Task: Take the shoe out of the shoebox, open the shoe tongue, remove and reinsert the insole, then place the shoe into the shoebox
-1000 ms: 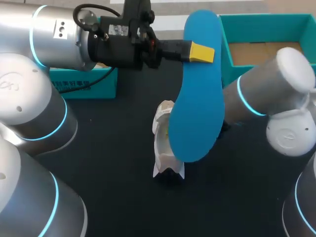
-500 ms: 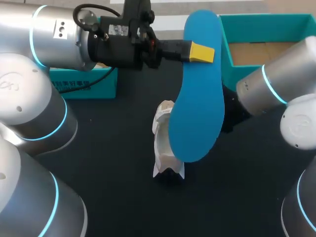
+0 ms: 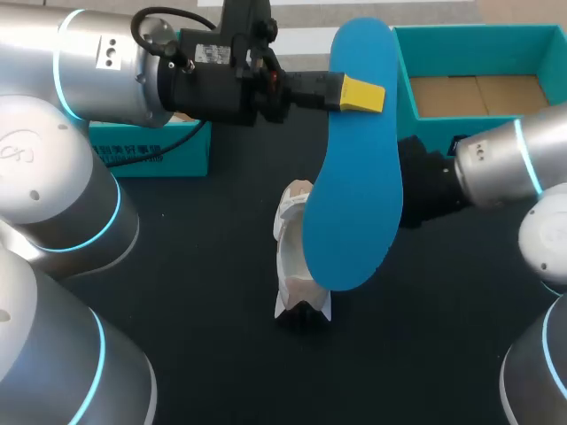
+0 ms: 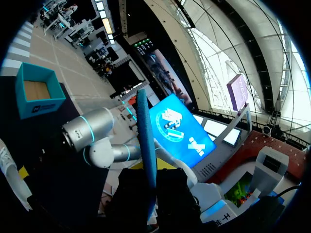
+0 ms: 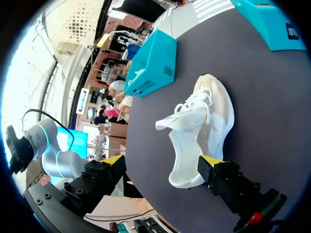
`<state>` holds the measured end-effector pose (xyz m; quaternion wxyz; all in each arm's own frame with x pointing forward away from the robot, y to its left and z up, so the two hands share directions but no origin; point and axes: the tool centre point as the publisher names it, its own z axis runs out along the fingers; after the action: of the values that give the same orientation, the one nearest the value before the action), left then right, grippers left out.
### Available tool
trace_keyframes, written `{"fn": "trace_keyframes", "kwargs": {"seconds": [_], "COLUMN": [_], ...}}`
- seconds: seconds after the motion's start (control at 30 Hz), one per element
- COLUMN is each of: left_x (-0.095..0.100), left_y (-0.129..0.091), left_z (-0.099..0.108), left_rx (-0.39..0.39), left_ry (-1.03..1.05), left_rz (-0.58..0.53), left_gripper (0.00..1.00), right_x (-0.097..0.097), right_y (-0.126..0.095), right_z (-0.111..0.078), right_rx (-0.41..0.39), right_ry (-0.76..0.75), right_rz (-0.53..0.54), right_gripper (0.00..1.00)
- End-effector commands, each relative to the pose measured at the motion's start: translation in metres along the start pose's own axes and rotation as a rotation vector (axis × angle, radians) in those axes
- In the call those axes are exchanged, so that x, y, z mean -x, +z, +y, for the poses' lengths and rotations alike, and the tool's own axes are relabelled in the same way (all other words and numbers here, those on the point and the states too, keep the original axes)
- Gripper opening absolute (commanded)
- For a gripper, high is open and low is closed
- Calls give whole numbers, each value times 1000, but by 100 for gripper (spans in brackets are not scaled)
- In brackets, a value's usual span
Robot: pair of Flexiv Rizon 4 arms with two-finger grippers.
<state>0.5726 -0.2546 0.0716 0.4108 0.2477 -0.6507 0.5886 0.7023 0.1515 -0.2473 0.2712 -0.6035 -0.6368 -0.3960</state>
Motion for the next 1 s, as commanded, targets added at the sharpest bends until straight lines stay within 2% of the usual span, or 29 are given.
{"fn": "trace_keyframes", "kwargs": {"seconds": [0.03, 0.27, 0.33, 0.4, 0.47, 0.67, 0.73, 0.8, 1.0], "left_x": [1, 1, 1, 1, 1, 1, 1, 1, 1], "left_y": [1, 1, 1, 1, 1, 1, 1, 1, 1], "left_z": [2, 2, 2, 2, 2, 2, 2, 2, 2], "left_rx": [-2, -2, -2, -2, -2, -2, -2, -2, -2], "left_ry": [-1, -1, -1, -1, -1, -1, -1, -1, -1], "left_rz": [-1, -1, -1, -1, -1, -1, -1, -1, -1], "left_gripper": [0, 0, 0, 0, 0, 0, 0, 0, 0], "right_x": [1, -16, -22, -27, -32, -48, -49, -51, -51], "right_y": [-37, -68, -76, -84, -91, -103, -106, -108, -108], "right_z": [-8, 2, 5, 7, 9, 13, 13, 13, 13], "right_rx": [1, 2, 34, 47, 54, 28, 30, 56, 56], "right_ry": [-1, -13, -10, -9, -14, -19, -10, 9, 9], "right_rz": [96, 128, 172, 157, 193, 244, 280, 284, 284], "right_gripper": [100, 100, 100, 100, 100, 100, 100, 100, 100]}}
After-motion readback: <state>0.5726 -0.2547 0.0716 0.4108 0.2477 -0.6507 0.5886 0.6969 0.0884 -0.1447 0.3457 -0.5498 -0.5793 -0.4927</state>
